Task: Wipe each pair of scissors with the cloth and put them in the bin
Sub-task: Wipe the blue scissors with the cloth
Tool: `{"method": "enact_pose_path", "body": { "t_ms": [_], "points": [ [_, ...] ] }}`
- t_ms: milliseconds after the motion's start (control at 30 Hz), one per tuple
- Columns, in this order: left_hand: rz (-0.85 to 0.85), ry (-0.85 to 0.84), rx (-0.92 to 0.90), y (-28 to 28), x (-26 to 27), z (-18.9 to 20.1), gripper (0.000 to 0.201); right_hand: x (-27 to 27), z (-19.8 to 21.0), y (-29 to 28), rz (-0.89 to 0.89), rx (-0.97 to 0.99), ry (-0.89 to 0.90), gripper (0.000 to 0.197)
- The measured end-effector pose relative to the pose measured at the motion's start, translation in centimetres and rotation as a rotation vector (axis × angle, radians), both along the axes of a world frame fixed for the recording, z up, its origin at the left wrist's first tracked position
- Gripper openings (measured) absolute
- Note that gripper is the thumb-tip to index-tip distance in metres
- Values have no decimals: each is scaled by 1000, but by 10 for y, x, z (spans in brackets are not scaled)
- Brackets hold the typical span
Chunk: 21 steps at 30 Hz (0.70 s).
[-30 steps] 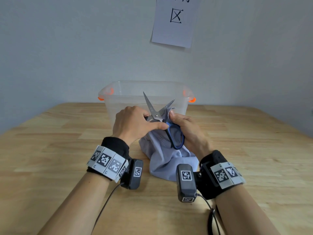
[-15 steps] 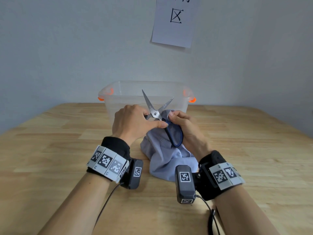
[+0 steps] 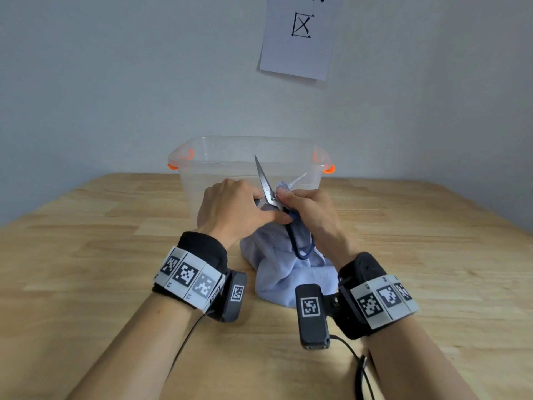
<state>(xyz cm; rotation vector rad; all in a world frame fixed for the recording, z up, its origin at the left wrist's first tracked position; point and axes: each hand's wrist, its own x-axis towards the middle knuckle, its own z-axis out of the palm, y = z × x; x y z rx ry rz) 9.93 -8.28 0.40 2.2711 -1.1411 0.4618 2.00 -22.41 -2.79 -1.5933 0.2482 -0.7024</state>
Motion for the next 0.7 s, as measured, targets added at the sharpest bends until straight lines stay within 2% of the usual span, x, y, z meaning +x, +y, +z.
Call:
{"method": "enact_pose_path", "body": {
  "t_ms": [100, 200, 300, 400, 700],
  "points": [
    [14, -17, 16, -1, 1, -2, 72, 0, 0, 1, -2, -19, 19, 55],
    [16, -21, 12, -1, 1, -2, 72, 1, -1, 5, -2, 20, -5, 42],
    [13, -13, 10, -2, -1, -1, 71, 2, -1, 7, -57, 18, 15, 50],
    [19, -2, 5, -1, 0, -1, 74, 1, 0, 7, -78, -75, 18, 56],
    [-1, 43, -2, 1, 8, -3, 82, -5, -5, 0, 126, -38, -25, 34]
  ]
}}
